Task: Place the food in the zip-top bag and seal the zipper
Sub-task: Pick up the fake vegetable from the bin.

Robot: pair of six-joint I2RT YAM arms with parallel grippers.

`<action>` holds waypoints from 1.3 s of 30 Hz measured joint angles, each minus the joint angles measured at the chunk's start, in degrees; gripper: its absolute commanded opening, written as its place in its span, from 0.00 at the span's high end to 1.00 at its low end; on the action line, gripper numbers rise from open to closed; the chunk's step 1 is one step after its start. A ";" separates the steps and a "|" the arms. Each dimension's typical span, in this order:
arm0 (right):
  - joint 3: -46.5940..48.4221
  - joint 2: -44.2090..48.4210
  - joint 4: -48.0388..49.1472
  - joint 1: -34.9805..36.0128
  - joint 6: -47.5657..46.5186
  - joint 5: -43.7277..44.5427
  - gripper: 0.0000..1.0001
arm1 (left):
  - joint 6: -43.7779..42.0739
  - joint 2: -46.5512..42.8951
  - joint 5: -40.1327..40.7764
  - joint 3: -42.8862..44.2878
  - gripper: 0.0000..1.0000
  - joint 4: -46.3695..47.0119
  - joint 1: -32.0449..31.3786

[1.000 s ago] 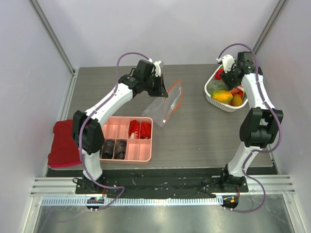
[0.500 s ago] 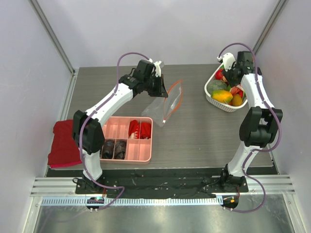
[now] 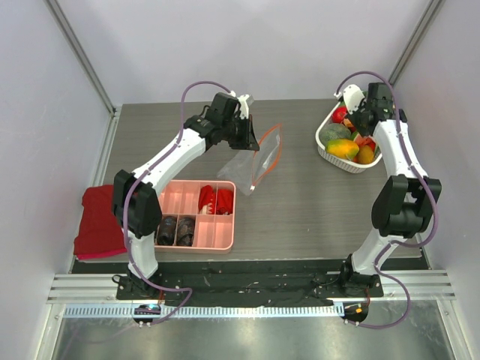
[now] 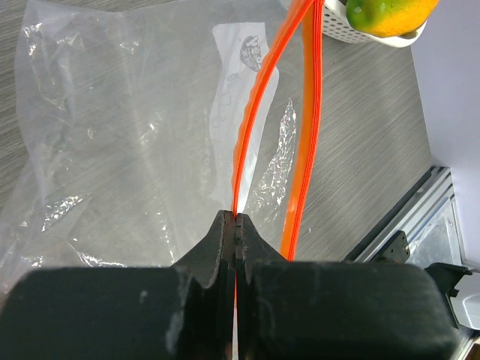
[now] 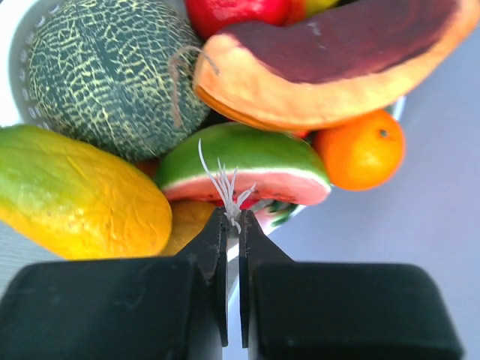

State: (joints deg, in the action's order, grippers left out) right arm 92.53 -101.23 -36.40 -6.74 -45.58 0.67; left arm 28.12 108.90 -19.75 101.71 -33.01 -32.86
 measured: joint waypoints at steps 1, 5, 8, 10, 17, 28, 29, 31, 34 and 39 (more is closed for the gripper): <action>-0.26 1.05 -0.04 -0.02 -0.48 0.35 0.99 | 0.00 0.00 0.00 0.00 1.00 0.02 0.00; -0.33 3.41 -0.13 -0.26 -1.95 1.05 0.99 | -0.02 0.00 0.00 -0.11 1.00 0.17 0.02; -0.33 4.13 -0.15 -0.63 -3.06 1.29 0.99 | 0.00 0.00 0.00 -0.44 1.00 0.24 0.02; -0.28 4.22 -0.20 -0.81 -3.85 1.42 0.99 | -0.02 0.00 0.00 -0.74 1.00 0.26 0.02; 1.42 4.22 -2.10 -1.25 -4.83 1.31 0.99 | -0.02 0.00 0.00 -1.03 1.00 0.28 0.02; 6.97 4.26 -6.93 -1.25 -6.71 0.42 0.99 | 0.00 0.00 0.00 -1.03 1.00 0.63 0.02; 7.30 4.26 -7.50 -1.25 -7.17 0.44 0.99 | 0.00 0.00 0.00 -1.03 1.00 0.63 0.02; 7.48 4.48 -8.24 -1.25 -7.96 0.50 0.99 | 0.00 0.00 0.00 -1.03 1.00 0.66 0.02; 7.63 5.20 -9.33 -1.25 -8.94 0.55 0.99 | 0.00 0.00 -0.02 -1.03 1.00 0.68 0.02; 9.03 5.92 -9.55 -1.25 -10.73 1.22 0.99 | 0.00 0.00 -0.02 -1.05 1.00 0.81 0.02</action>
State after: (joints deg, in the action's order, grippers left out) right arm 101.56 -95.31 -45.95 -7.99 -56.31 1.89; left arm 28.12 108.90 -19.77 100.66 -32.21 -32.84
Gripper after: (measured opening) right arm 0.055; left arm 0.012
